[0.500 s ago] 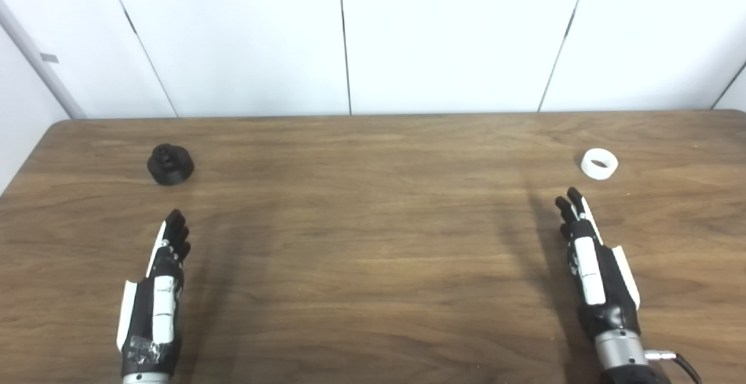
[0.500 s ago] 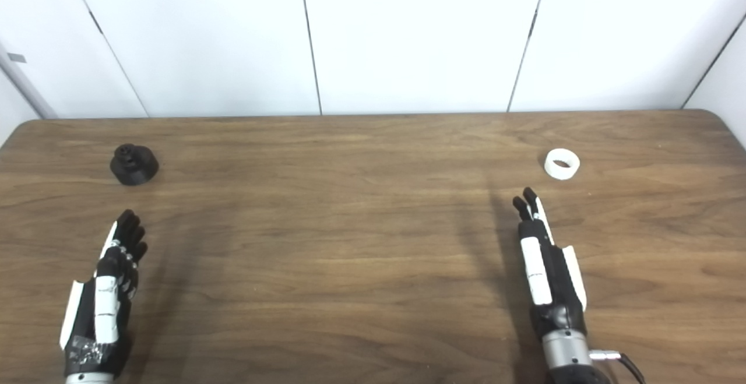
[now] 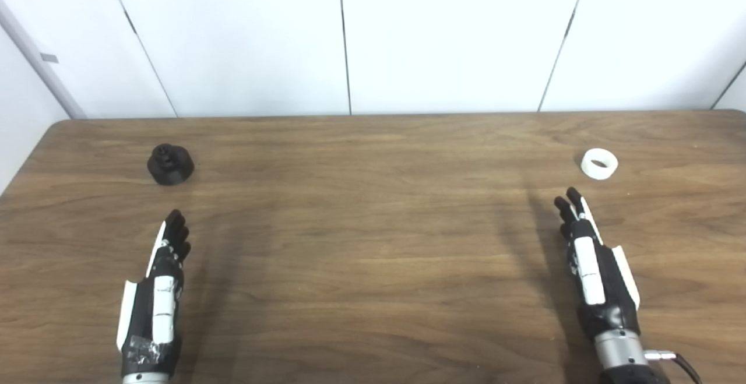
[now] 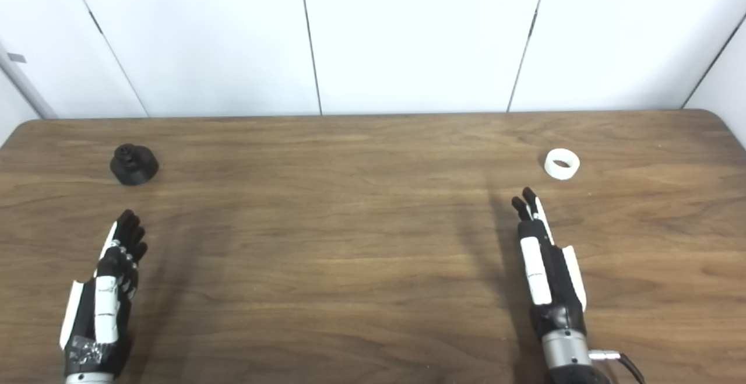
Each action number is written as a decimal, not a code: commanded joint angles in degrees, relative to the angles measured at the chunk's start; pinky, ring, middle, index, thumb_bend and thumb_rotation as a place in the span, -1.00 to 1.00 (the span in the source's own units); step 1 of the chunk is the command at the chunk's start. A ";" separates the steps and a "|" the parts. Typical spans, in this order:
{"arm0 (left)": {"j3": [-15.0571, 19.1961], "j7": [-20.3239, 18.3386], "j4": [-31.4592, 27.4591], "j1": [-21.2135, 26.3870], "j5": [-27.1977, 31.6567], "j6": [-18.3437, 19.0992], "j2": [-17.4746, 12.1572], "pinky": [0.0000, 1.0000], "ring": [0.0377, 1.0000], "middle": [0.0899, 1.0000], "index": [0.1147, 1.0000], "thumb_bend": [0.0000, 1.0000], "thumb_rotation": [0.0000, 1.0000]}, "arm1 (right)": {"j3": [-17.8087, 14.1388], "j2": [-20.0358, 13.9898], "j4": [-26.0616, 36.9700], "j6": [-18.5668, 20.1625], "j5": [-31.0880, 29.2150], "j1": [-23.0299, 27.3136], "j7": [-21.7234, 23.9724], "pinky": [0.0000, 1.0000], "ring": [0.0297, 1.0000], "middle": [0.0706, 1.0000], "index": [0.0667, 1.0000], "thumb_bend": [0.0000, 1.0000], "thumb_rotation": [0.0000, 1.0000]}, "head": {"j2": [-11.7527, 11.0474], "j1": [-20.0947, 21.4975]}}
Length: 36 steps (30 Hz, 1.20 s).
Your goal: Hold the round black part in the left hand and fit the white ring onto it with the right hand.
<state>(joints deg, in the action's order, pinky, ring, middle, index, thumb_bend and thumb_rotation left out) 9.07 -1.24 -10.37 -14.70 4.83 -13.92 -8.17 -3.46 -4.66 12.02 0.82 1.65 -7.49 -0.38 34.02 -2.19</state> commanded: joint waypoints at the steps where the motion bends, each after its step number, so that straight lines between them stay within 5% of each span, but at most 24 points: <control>1: 0.26 0.49 0.86 0.59 -1.34 -0.11 -0.27 1.00 1.00 1.00 0.99 0.10 1.00 | -0.15 0.09 1.11 -1.80 -0.70 0.00 0.13 1.00 0.98 0.89 0.95 0.12 1.00 | -0.42 -1.41; 10: -1.00 0.94 2.44 0.12 -2.39 -2.21 1.66 1.00 1.00 1.00 0.95 -0.02 0.98 | -0.99 -1.44 -0.55 -4.17 -2.43 -0.27 1.47 1.00 1.00 0.94 0.97 0.11 1.00 | -4.46 -10.14; 19: -2.19 1.60 3.95 0.15 -3.40 -3.11 3.11 1.00 1.00 1.00 0.93 0.02 0.74 | -1.29 -1.90 -0.84 -3.61 -3.88 -0.11 2.70 1.00 1.00 0.99 1.00 0.13 1.00 | -7.68 -14.35; 31: -2.76 2.40 3.70 -0.12 -5.73 -2.25 3.44 1.00 1.00 1.00 0.95 0.15 0.67 | -1.41 -1.63 -0.53 -3.29 -3.84 -0.17 3.00 1.00 1.00 0.95 0.99 0.22 1.00 | -7.73 -13.29; 36: -2.21 4.69 1.59 -1.17 -9.65 -0.94 3.78 1.00 1.00 1.00 0.95 0.28 0.37 | -1.64 -1.88 -0.25 -3.28 -4.05 -0.87 3.22 1.00 1.00 0.94 0.96 0.24 1.00 | -7.19 -13.77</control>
<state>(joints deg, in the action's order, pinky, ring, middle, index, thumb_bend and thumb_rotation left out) 7.57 1.94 -10.13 -15.06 -2.70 -15.55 -7.21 -4.75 -5.47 10.51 -1.29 -1.92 -7.64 2.44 26.80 -15.91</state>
